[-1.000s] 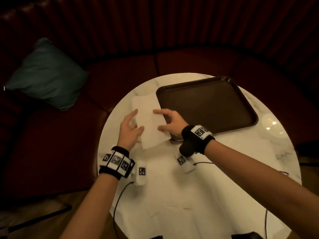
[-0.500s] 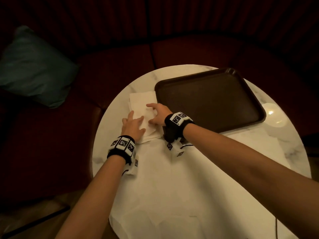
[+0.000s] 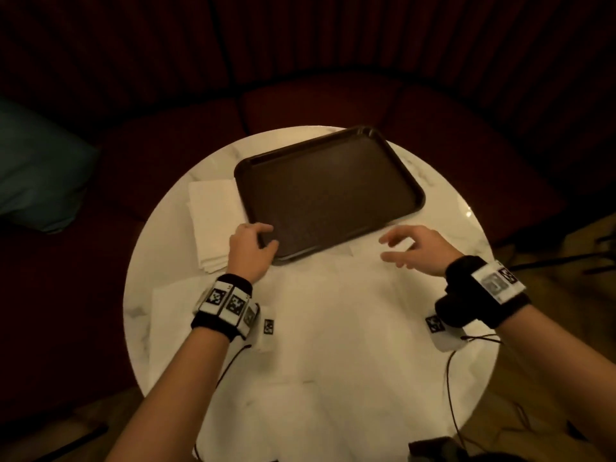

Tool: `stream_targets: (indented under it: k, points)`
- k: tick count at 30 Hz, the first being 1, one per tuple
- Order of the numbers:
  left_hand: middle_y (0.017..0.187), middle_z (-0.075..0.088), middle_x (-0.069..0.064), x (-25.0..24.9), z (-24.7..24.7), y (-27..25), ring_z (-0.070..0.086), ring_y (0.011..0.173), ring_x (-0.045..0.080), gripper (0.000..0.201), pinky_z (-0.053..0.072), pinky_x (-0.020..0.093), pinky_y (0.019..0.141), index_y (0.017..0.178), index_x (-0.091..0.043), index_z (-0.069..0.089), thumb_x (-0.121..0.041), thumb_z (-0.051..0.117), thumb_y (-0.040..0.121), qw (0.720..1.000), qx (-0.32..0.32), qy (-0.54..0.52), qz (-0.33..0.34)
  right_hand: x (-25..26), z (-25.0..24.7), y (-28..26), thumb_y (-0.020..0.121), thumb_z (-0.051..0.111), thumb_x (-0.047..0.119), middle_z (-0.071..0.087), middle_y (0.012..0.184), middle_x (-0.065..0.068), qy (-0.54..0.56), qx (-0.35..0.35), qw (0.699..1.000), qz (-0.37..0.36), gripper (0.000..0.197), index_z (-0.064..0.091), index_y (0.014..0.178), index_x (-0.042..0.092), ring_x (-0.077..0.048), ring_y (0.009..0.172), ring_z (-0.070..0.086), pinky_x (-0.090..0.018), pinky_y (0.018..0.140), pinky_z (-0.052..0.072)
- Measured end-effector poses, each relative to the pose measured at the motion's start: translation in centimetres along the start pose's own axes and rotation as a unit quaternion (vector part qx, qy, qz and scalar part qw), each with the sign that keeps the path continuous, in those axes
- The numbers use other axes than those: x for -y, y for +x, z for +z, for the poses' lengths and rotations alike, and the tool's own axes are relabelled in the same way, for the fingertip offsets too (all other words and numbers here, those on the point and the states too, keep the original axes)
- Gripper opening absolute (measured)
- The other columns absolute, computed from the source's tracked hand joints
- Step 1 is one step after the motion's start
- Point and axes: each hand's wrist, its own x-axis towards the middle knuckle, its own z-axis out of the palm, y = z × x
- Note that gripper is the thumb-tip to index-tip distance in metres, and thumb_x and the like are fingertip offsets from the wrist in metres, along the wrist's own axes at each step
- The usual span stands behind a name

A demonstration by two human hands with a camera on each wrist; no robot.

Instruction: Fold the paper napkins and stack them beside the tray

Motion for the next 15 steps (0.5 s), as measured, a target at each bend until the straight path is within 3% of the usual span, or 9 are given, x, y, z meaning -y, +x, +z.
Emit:
stream_targets:
  k: [2, 6, 12, 15]
  points:
    - [0.125, 0.058, 0.011, -2.4, 3.2, -2.0, 0.056, 0.116, 0.026, 0.035, 0.043, 0.034, 0.102, 0.122, -0.01, 0.063, -0.016, 0.068, 0.088, 0.998, 0.052, -0.019, 0.022, -3.3, -0.2, -1.4, 0.082, 0.074, 0.035, 0.06, 0.114, -0.003, -0.057, 0.007, 0.997, 0.046, 0.033, 0.065, 0.112, 0.024, -0.018, 0.087, 0.06, -0.027, 0.077, 0.045]
    - [0.132, 0.055, 0.007, -5.8, 10.4, -4.2, 0.05, 0.123, 0.023, 0.04, 0.037, 0.032, 0.104, 0.129, -0.012, 0.057, -0.022, 0.064, 0.091, 0.985, 0.151, 0.031, 0.075, -9.0, 0.7, -3.9, 0.079, 0.076, 0.038, 0.052, 0.127, -0.004, -0.118, 0.014, 0.987, 0.109, 0.047, 0.059, 0.121, 0.023, -0.02, 0.107, 0.053, -0.029, 0.091, 0.042]
    - [0.154, 0.034, 0.003, -9.1, 15.7, -1.9, 0.031, 0.141, 0.021, 0.061, 0.027, 0.043, 0.115, 0.149, -0.02, 0.029, -0.029, 0.056, 0.095, 0.953, 0.218, 0.165, 0.132, -12.6, 3.4, -5.5, 0.079, 0.075, 0.038, 0.045, 0.133, 0.0, -0.122, 0.019, 0.991, 0.045, 0.049, 0.059, 0.122, 0.023, -0.019, 0.12, 0.048, -0.027, 0.101, 0.039]
    - [0.152, 0.038, 0.002, -10.3, 17.0, -0.7, 0.032, 0.14, 0.023, 0.069, 0.029, 0.048, 0.112, 0.15, -0.026, 0.027, -0.033, 0.062, 0.091, 0.943, 0.227, 0.209, 0.121, -13.2, 3.5, -5.6, 0.081, 0.072, 0.038, 0.042, 0.138, 0.001, -0.12, 0.011, 0.992, 0.027, 0.048, 0.058, 0.125, 0.023, -0.019, 0.124, 0.045, -0.029, 0.103, 0.037]
